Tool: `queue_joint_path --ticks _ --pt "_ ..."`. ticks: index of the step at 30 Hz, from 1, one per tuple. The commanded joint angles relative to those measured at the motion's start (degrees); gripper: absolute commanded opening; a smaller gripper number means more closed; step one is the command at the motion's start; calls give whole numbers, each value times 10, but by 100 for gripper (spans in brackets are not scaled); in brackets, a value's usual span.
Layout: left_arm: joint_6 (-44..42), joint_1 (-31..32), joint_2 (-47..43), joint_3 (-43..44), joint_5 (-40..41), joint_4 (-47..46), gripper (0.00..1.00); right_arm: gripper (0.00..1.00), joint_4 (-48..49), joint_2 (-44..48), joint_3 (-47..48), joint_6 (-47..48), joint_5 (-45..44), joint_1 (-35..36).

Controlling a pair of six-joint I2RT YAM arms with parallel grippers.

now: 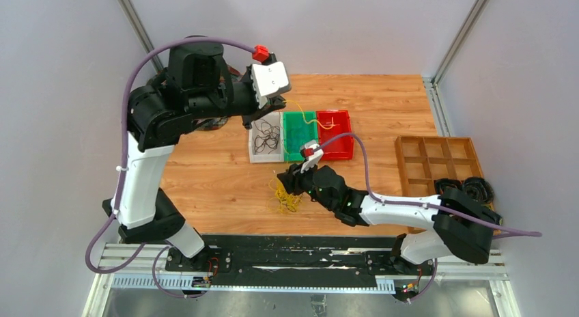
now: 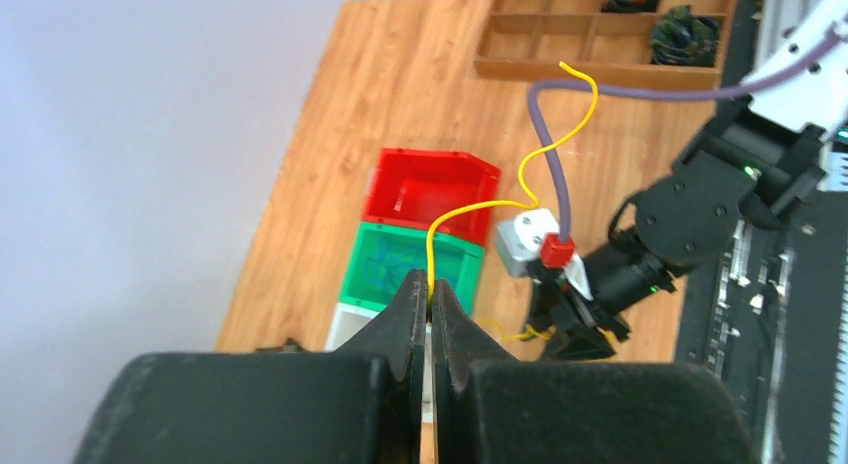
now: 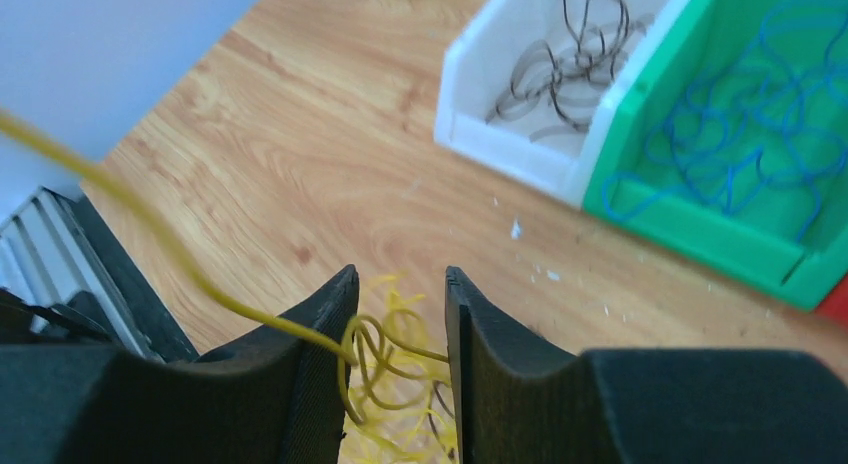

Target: Untangle the cables

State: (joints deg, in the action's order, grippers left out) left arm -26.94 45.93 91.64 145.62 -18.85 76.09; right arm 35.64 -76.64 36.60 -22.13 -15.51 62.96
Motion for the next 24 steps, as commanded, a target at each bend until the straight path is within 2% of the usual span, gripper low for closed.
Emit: queue_joint_path --ticks 1,6,9,16,24 --pt "-28 5 -43 8 54 -89 0 37 41 -26 -44 -48 -13 1" --pt "-68 5 -126 -103 137 -272 1 35 44 -50 -79 -71 -39 1" --pt "-89 5 -121 -71 179 -293 0 35 46 -63 -94 -85 -47 1" --pt "-173 5 -164 -114 242 -413 1 36 45 -71 -113 -115 -47 2" --pt "-241 5 -202 -178 313 -612 1 37 35 -72 -126 -133 -45 2"
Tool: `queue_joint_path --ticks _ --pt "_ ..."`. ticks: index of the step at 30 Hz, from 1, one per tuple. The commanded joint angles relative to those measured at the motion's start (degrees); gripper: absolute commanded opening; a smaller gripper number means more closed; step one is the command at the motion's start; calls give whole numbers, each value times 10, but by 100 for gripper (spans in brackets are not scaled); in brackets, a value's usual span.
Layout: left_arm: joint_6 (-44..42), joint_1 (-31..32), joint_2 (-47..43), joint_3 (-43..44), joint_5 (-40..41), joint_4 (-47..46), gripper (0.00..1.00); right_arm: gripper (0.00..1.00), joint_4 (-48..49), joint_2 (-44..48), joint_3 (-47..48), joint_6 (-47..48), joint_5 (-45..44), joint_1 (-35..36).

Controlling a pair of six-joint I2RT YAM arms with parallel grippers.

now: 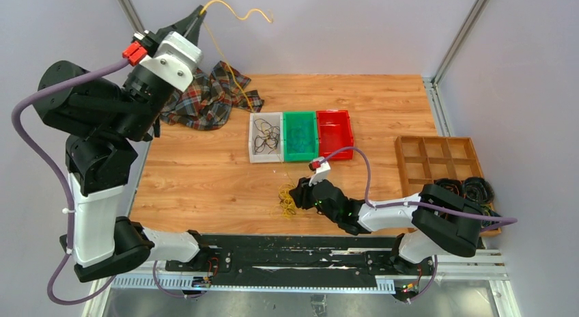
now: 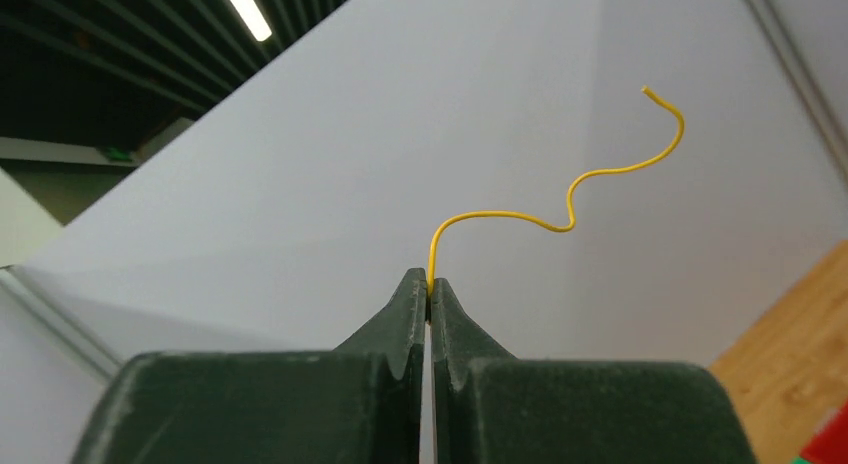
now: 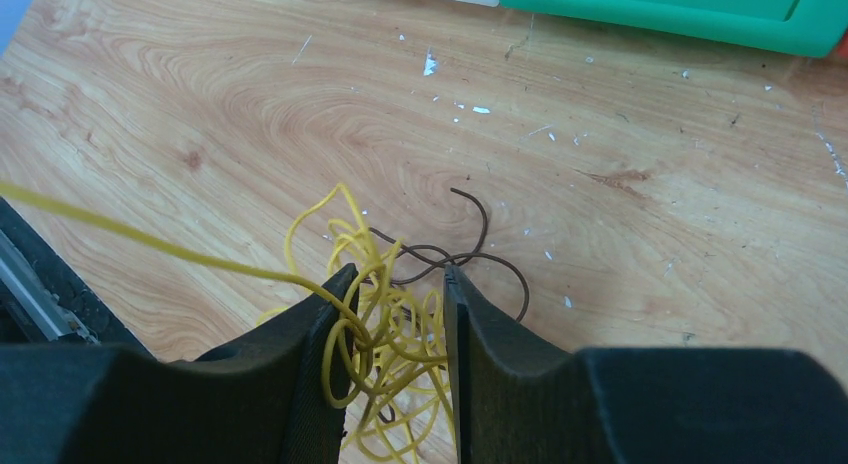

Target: Untangle the cables

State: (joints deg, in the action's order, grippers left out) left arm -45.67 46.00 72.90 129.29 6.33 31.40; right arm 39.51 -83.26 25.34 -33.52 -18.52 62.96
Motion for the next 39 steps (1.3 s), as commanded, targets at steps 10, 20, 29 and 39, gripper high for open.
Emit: queue_joint_path --ticks 10,20,29,39 --pt "-91 4 -26 -37 143 -435 1 49 -31 0 -18 -32 -13 4" --pt "-59 4 -36 -46 133 -382 1 53 -54 20 -8 -23 -15 4" --pt "-32 4 -57 -101 121 -312 1 66 -119 102 65 41 -5 10" --pt "-9 4 -56 -88 101 -271 1 75 -135 126 181 120 53 48"
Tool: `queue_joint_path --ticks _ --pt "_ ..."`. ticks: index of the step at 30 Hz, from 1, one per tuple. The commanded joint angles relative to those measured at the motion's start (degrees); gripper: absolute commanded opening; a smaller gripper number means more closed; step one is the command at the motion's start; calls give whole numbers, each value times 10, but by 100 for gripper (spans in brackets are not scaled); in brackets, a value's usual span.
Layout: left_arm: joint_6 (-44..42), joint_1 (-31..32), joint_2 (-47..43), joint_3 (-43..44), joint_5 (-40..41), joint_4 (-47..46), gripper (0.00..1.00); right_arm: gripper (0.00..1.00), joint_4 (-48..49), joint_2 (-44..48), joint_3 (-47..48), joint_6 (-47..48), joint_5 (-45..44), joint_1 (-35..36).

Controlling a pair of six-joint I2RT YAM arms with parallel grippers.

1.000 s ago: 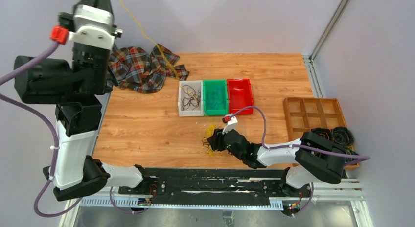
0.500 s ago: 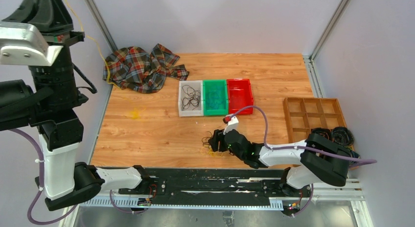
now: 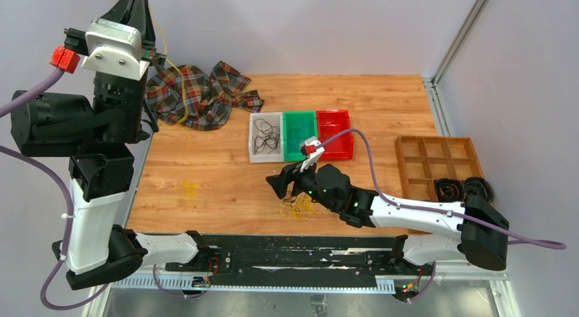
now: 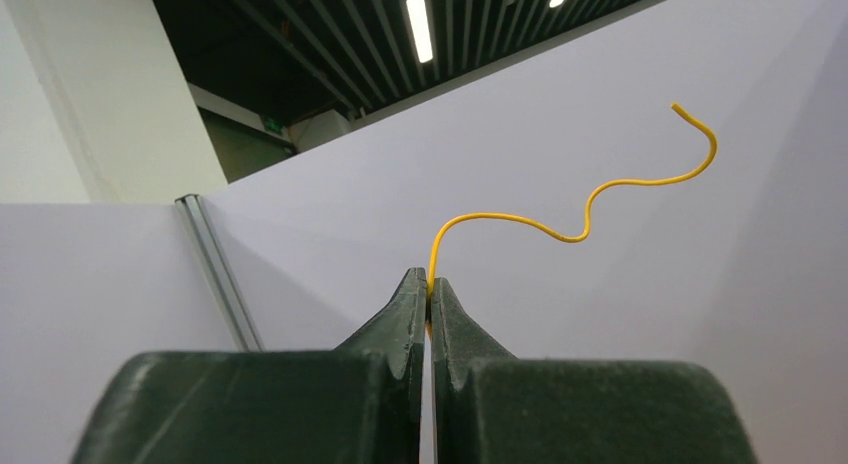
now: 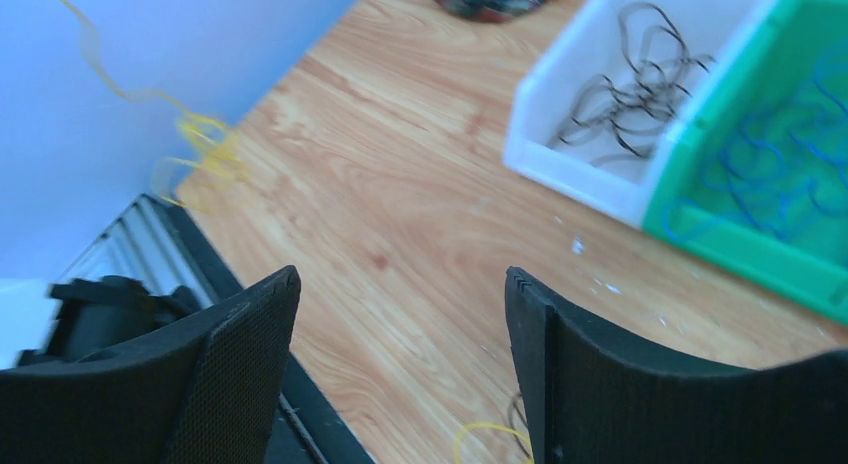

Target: Untangle the cables

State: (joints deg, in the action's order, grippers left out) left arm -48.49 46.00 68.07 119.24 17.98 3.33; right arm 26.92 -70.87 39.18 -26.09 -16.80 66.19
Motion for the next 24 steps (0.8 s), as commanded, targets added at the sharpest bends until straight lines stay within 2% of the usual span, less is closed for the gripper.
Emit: queue_joint_path --ticks 1,8,15,17,19,24 --pt "23 4 -8 14 -18 14 1 75 -5 -2 50 51 48 16" --pt "33 4 -7 16 -27 32 2 76 49 -53 64 59 88 15" --pt "39 4 -24 -27 -32 56 3 66 94 -52 3 8 75 14" --pt "51 4 -22 -27 -33 69 3 56 91 -47 -8 4 53 14" --pt "65 4 -18 -23 -37 85 5 38 89 -43 -17 4 35 12" --pt "89 4 -15 -22 -40 123 5 3 61 -40 -16 9 -5 11"
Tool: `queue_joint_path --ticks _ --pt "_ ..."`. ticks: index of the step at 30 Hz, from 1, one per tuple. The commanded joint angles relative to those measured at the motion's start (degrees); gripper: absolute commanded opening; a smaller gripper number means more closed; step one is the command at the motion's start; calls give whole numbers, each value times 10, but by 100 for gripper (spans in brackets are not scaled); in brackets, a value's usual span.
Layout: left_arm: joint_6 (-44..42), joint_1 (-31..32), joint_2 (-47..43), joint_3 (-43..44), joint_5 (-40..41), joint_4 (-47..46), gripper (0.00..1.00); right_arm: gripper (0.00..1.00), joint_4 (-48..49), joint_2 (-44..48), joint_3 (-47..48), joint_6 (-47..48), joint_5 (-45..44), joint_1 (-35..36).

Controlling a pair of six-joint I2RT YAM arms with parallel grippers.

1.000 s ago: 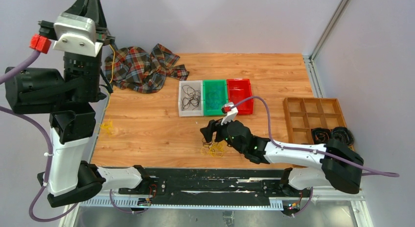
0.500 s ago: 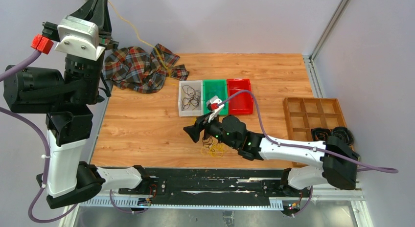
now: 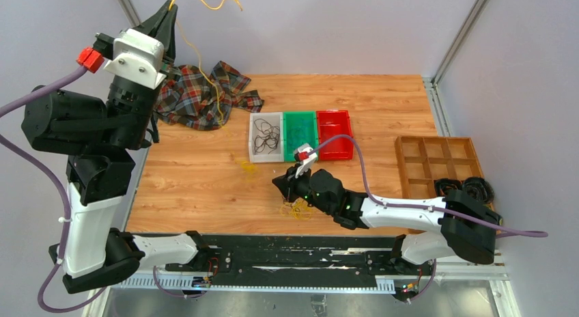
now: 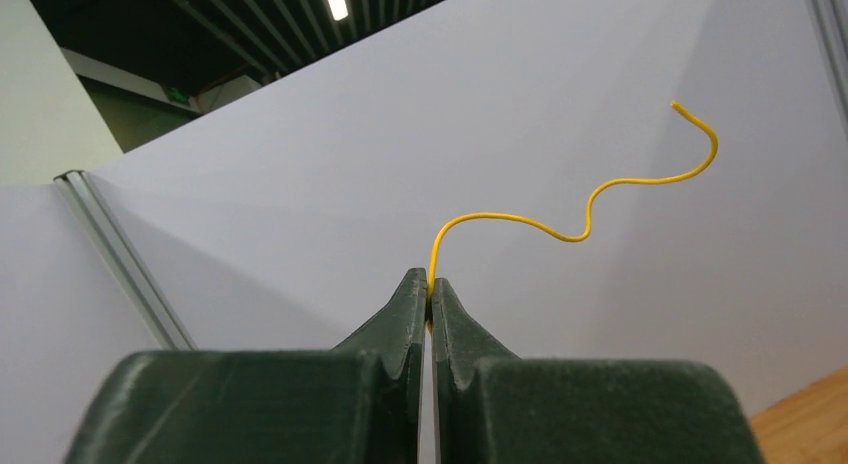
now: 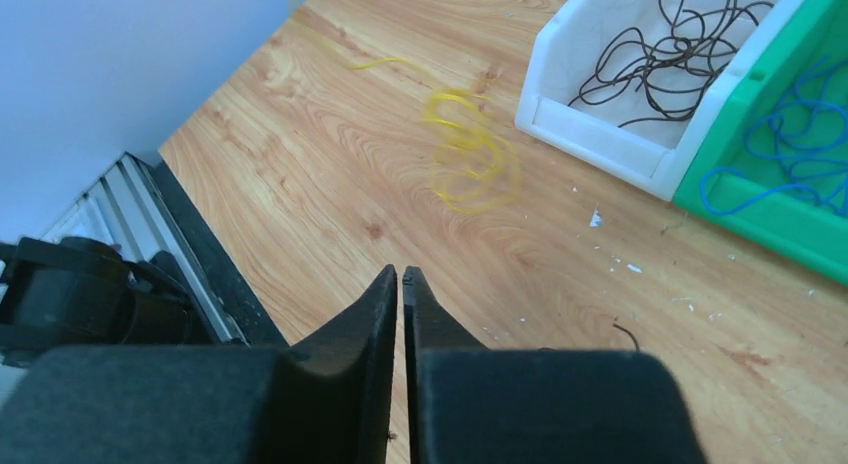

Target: Untangle the cables

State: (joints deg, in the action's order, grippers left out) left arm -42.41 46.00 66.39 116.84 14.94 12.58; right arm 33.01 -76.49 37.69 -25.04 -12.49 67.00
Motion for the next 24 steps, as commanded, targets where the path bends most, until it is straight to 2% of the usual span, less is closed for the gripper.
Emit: queue_joint_path --ticks 1,3,4,5,10,11,20,22,24 --pt "32 4 0 -2 -10 35 5 1 -8 16 1 -2 -58 3" --pt "37 4 -3 -8 -15 46 5 0 -9 16 0 -2 -58 3" --pt "39 4 -3 -10 -20 52 5 3 -5 15 1 -2 -52 3" --pt "41 4 -2 -9 -24 59 5 12 2 13 3 2 -41 3" --pt "41 4 2 -2 -34 69 5 71 16 -2 35 3 24 5" --pt "41 4 2 -1 -35 72 5 75 20 -4 41 4 34 6" --pt "44 4 -1 1 -39 78 5 79 52 -52 88 49 92 29" --pt "45 4 0 6 -40 79 5 79 46 -69 93 60 80 28" --pt "47 4 2 13 -42 81 5 80 28 -83 97 81 21 25"
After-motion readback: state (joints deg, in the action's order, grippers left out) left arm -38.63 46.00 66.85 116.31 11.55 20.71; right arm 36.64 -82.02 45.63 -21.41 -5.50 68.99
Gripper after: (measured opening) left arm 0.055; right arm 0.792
